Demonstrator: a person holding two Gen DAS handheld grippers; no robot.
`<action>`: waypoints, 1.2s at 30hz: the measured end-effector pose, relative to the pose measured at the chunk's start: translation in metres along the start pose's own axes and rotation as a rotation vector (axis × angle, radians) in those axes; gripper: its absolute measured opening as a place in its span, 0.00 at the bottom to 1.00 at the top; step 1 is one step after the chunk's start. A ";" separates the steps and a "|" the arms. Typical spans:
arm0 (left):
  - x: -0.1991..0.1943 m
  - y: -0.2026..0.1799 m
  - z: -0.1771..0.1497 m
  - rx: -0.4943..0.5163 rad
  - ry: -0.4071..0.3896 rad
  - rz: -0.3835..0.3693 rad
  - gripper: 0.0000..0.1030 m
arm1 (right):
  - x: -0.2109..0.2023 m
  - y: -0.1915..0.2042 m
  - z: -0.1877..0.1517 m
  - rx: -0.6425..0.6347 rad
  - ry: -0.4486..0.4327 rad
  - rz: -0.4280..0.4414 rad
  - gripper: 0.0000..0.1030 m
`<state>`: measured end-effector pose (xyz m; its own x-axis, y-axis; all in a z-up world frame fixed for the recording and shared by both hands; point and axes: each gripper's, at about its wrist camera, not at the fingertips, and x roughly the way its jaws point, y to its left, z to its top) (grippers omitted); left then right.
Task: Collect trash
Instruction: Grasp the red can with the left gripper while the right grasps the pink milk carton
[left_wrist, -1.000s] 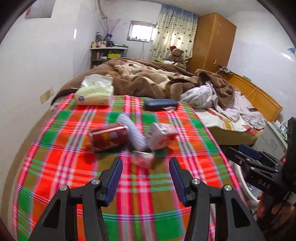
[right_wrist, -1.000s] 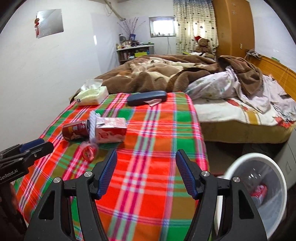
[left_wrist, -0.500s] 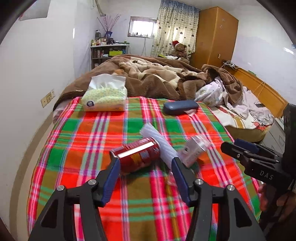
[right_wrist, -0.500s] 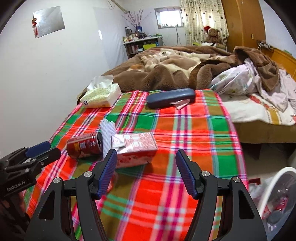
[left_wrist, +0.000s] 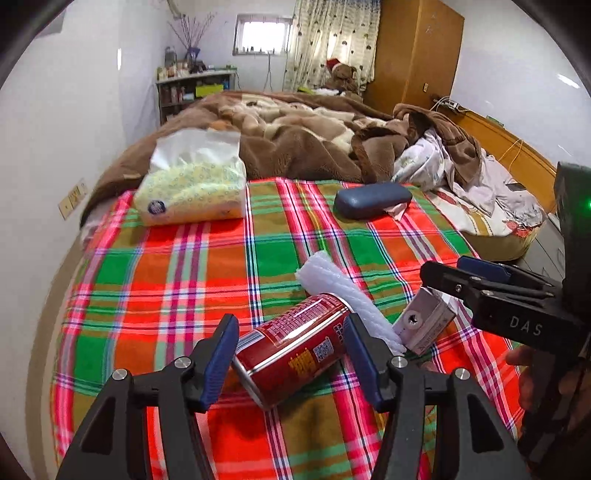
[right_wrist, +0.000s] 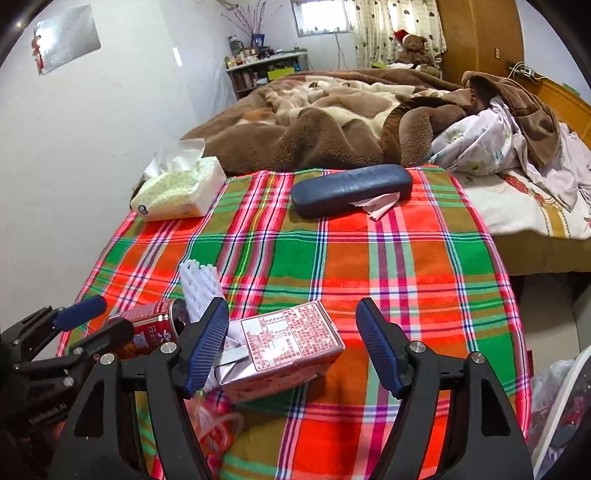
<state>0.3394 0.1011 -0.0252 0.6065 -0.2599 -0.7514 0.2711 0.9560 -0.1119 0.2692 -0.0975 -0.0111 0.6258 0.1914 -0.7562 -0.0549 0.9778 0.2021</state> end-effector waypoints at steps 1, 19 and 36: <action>0.004 0.001 0.000 0.001 0.008 0.008 0.57 | 0.003 0.001 0.002 0.001 0.010 0.008 0.71; 0.027 0.002 -0.016 -0.003 0.095 -0.031 0.62 | -0.011 -0.014 -0.015 -0.051 0.083 0.032 0.73; 0.020 0.010 -0.025 -0.075 0.090 -0.029 0.58 | 0.008 -0.019 0.000 0.212 0.120 0.024 0.73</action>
<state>0.3351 0.1086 -0.0576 0.5287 -0.2777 -0.8021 0.2287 0.9566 -0.1805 0.2752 -0.1149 -0.0211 0.5283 0.2352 -0.8158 0.1040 0.9357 0.3371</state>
